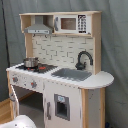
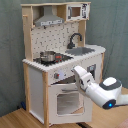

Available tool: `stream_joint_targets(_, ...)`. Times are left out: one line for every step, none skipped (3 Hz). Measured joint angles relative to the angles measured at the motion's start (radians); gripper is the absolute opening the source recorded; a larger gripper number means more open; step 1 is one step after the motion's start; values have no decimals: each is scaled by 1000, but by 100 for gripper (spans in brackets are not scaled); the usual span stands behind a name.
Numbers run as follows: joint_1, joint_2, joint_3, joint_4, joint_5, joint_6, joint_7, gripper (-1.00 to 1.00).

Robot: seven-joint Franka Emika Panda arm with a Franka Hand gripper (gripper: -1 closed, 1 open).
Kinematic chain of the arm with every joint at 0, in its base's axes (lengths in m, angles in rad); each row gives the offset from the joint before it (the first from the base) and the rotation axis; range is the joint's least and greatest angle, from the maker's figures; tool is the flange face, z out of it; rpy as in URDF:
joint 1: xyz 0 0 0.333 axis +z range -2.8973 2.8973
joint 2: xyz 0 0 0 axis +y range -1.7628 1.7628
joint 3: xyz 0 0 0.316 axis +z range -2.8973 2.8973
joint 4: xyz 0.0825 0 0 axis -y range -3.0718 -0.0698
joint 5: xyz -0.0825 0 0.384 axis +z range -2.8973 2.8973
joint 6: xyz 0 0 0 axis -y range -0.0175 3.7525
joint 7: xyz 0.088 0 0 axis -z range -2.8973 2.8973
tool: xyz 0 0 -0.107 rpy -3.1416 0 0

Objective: Play with the kitchen

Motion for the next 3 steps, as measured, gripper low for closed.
stream_joint_targets(-4,10,-32,-1,7,0,-111,100)
stream_joint_targets(-6,24,-72,-1,17,-1,-220,100)
stream_joint_targets(-4,41,-116,1,29,-1,-336,100)
